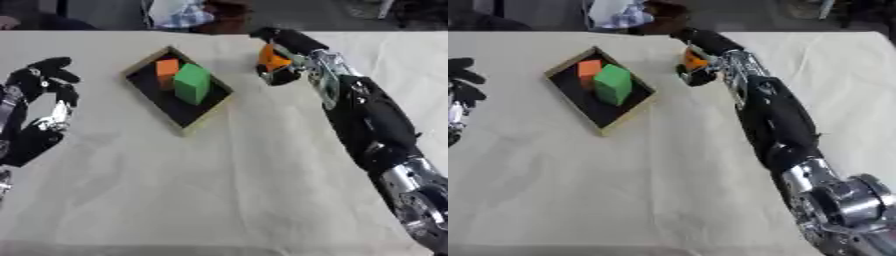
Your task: Pick up objects on the table and place them in the box.
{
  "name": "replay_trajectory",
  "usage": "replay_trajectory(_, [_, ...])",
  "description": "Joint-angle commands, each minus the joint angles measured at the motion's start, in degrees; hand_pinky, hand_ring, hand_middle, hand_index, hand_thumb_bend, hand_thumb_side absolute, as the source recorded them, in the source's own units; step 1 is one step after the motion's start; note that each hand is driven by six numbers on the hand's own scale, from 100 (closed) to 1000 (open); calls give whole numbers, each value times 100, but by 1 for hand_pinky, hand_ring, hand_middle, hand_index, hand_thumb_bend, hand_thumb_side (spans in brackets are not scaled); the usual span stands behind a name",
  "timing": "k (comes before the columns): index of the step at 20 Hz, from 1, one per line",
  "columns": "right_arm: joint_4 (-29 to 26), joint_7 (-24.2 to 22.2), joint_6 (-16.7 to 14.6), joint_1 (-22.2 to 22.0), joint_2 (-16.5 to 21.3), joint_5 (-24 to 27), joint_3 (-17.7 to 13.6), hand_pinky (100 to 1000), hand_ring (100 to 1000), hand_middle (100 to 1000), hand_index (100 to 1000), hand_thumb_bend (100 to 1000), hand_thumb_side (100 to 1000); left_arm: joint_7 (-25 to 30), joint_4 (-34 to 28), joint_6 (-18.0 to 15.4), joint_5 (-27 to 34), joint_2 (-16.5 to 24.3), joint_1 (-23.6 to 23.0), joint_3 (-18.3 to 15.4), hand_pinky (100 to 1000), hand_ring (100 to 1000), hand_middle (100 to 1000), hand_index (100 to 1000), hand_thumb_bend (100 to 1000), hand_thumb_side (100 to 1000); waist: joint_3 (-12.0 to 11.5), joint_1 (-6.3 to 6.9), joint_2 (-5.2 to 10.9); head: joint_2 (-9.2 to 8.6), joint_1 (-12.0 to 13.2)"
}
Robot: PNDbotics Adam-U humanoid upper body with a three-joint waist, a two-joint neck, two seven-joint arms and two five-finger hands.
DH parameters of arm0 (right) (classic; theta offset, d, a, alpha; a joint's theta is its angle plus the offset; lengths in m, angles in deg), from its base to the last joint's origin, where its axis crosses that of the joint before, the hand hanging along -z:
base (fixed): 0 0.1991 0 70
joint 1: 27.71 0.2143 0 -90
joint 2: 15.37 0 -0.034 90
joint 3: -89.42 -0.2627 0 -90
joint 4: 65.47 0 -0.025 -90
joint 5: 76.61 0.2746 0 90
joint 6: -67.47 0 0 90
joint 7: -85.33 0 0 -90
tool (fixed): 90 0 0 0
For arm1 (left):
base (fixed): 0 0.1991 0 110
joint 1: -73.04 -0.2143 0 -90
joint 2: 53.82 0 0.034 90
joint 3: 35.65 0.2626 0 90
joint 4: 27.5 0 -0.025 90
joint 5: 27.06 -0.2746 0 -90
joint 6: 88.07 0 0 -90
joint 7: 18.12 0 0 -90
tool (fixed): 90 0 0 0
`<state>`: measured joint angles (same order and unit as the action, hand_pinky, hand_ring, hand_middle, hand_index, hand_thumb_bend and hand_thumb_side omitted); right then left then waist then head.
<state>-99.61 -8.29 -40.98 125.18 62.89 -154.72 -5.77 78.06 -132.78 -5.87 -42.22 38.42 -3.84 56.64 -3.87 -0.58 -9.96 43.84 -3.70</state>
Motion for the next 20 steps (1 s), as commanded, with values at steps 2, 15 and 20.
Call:
replay_trajectory(2, [85,357,516,201,70,-522,-197,898,951,961,1000,100,186,13,-86,-13,-28,33,34,14,720,575,635,872,100,613,-41,-51,30,27,-45])
replay_trajectory(15, [570,429,1504,145,90,-704,-466,881,929,915,1000,100,213,81,-71,-30,-43,-36,54,85,720,572,630,873,100,626,-169,-56,-23,27,-119])
replay_trajectory(20, [634,718,1877,63,78,-838,-482,826,862,746,1000,100,218,75,-57,-13,-53,-73,34,96,718,570,627,873,100,626,-199,-36,-29,16,-128])
